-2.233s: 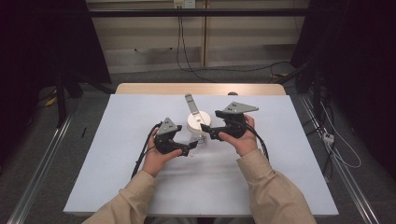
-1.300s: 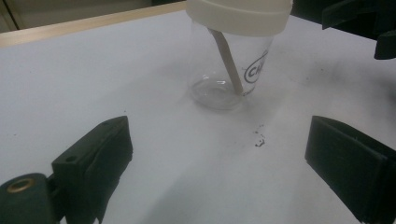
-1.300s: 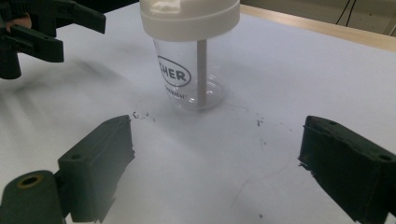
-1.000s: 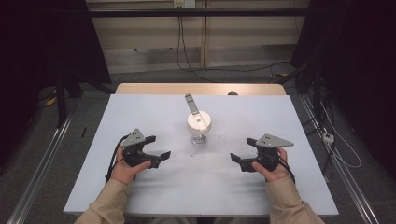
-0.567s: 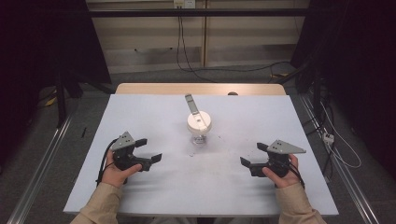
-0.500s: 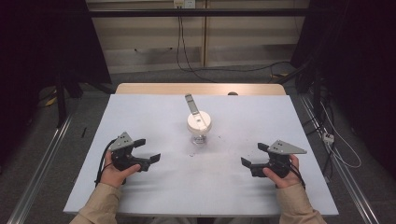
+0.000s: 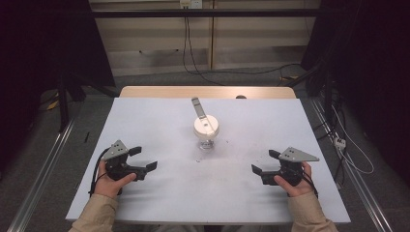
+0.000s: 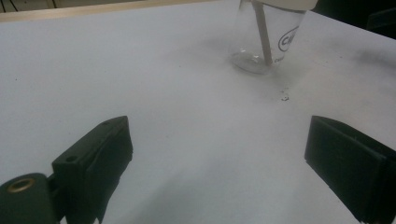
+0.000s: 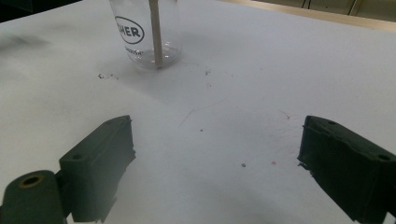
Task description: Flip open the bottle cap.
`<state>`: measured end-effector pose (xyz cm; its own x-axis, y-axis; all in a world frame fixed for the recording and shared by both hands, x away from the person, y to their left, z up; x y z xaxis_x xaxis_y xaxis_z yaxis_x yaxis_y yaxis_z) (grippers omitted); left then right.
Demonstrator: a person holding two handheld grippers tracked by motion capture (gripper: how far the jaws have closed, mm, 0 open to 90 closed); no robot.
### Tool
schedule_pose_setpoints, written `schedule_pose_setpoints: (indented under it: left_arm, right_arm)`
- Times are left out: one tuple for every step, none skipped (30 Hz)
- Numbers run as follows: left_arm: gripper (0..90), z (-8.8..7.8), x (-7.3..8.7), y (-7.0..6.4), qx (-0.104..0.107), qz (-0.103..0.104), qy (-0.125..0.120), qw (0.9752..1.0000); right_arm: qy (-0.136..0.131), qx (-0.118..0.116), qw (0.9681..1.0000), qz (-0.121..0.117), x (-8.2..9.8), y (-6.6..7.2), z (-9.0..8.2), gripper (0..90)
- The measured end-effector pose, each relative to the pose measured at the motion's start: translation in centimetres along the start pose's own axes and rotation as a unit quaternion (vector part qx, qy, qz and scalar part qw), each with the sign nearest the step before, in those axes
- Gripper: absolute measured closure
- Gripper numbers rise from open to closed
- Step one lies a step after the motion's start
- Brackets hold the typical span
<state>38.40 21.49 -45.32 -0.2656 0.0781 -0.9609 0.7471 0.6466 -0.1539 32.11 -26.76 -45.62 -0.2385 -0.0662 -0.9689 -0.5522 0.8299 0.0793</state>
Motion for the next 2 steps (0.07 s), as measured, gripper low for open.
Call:
schedule_pose_setpoints:
  left_arm:
    - [7.0,0.03,0.01,-0.01,0.000,0.000,0.000,1.0000]
    - [7.0,0.08,0.01,-0.04,0.001,0.001,0.001,1.0000]
  right_arm:
    - [0.000,0.001,1.0000,0.000,0.00,-0.03,0.01,9.8]
    - [0.000,0.001,1.0000,0.000,0.01,-0.04,0.02,9.8]
Point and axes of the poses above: each handheld gripper's, and its own axes: z roughly forward along the jaws, x roughly out of its underside, y roughly to its left, the point moved 2 cm from there along z, roughly forward along the jaws, and after that the axes turned 13 degrees about -y, right-handed, at the moved point
